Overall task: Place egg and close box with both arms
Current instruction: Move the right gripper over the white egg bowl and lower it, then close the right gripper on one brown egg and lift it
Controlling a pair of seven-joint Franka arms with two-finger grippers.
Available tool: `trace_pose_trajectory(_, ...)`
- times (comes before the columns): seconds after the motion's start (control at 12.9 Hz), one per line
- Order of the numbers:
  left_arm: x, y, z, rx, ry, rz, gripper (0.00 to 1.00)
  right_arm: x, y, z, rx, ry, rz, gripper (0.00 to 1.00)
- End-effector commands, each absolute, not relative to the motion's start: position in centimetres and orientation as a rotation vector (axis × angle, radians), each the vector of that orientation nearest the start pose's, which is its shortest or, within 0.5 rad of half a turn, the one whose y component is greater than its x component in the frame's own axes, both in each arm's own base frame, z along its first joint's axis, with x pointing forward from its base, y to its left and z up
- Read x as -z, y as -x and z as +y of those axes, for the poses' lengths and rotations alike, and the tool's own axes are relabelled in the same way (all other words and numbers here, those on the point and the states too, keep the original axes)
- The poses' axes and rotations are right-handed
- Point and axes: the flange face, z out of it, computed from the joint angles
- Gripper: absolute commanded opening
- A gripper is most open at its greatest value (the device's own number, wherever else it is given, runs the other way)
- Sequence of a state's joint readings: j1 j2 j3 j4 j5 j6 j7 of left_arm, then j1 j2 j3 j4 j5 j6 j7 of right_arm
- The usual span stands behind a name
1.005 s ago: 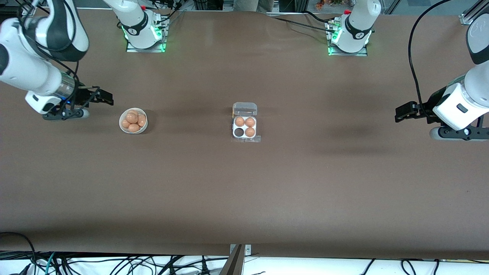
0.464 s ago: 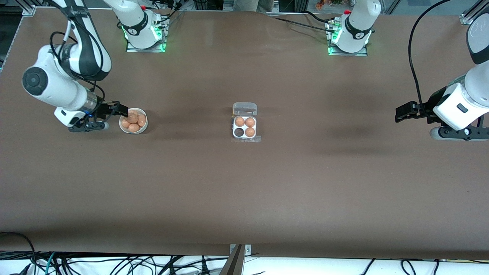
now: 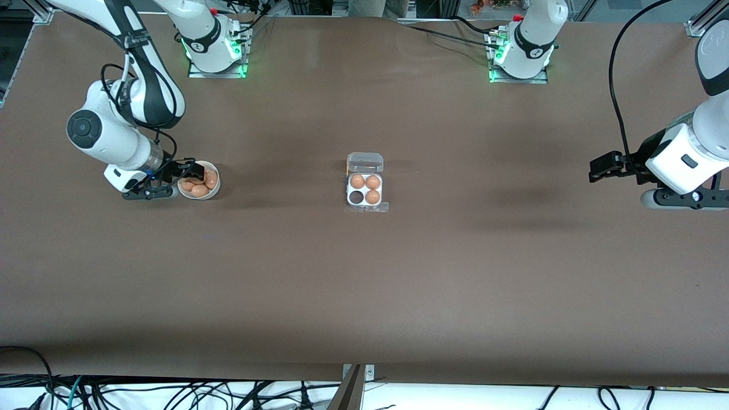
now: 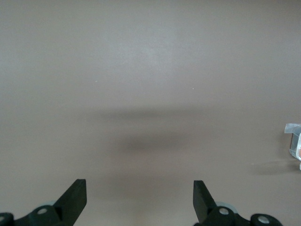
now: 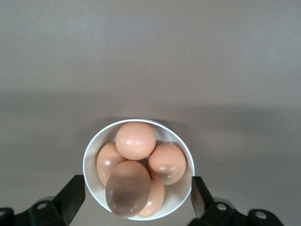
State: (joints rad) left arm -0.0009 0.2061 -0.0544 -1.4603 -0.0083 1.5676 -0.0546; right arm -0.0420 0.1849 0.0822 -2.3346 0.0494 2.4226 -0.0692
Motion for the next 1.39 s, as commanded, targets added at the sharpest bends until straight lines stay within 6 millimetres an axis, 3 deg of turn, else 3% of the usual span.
trace_pose_trajectory(0.0, -56.1, -61.5, -3.0, -0.148, 3.174, 0.017, 1.00, -24.4, -49.7, 3.7, -0.136, 3.085, -0.058, 1.00)
trace_pose_trajectory(0.46, -56.0, -61.5, -3.1, -0.151, 3.174, 0.019, 1.00, -23.6, -48.9, 4.4, -0.140, 3.085, -0.046, 1.00)
trace_pose_trajectory(1.16, -56.0, -61.5, -3.1, -0.151, 3.174, 0.019, 1.00, -23.5, -48.8, 2.7, -0.143, 3.084, -0.106, 0.99)
trace_pose_trajectory(1.24, -56.1, -61.5, -3.0, -0.148, 3.173, 0.019, 1.00, -23.5, -48.8, 2.7, -0.143, 3.084, -0.106, 0.98)
trace_pose_trajectory(1.31, -56.0, -61.6, -3.0, -0.151, 3.173, 0.019, 1.00, -23.6, -48.8, 2.7, -0.143, 3.084, -0.106, 0.84)
